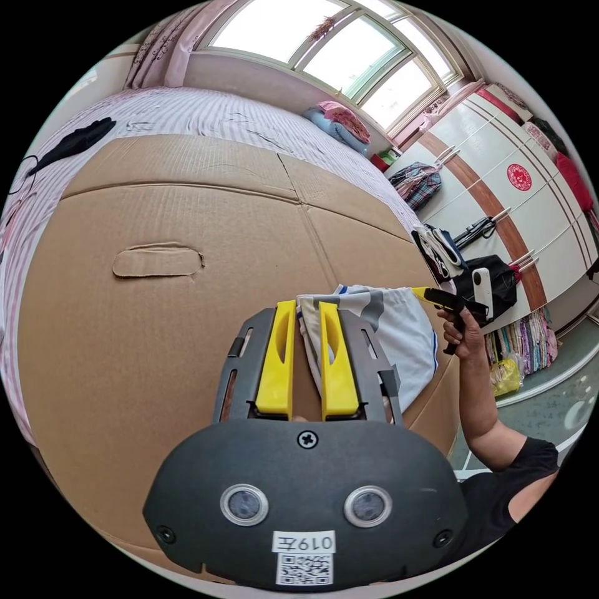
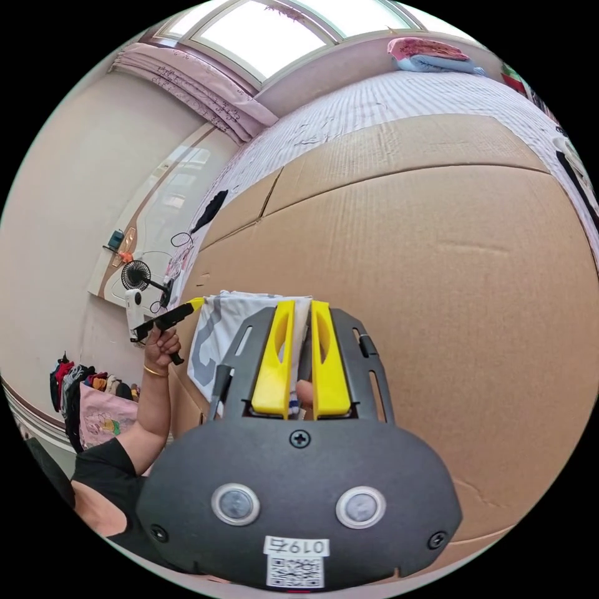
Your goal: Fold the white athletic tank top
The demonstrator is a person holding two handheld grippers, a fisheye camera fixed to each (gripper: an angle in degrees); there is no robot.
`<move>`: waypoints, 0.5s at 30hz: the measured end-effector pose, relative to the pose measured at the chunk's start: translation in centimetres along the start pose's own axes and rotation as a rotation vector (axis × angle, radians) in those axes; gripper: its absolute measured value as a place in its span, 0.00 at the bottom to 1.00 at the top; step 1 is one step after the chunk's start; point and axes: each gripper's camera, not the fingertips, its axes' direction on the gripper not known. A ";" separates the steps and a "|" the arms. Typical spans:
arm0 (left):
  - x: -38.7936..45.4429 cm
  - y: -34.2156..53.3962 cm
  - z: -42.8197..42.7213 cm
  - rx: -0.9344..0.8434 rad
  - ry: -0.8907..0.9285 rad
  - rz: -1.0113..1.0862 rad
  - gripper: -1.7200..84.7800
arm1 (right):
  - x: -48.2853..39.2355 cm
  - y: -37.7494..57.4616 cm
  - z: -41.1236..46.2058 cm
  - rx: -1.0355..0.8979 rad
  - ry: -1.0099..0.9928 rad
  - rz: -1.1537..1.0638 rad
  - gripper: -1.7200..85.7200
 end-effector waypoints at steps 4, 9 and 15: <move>-0.8 0.0 0.5 0.005 0.005 0.006 0.04 | -0.1 0.0 0.2 0.006 0.023 0.002 0.03; -1.5 0.1 1.2 0.001 -0.022 0.015 0.04 | 0.3 0.5 0.2 0.016 0.027 0.023 0.02; -1.9 0.7 2.4 -0.001 -0.065 0.028 0.04 | 1.5 1.3 0.4 0.032 -0.021 0.054 0.02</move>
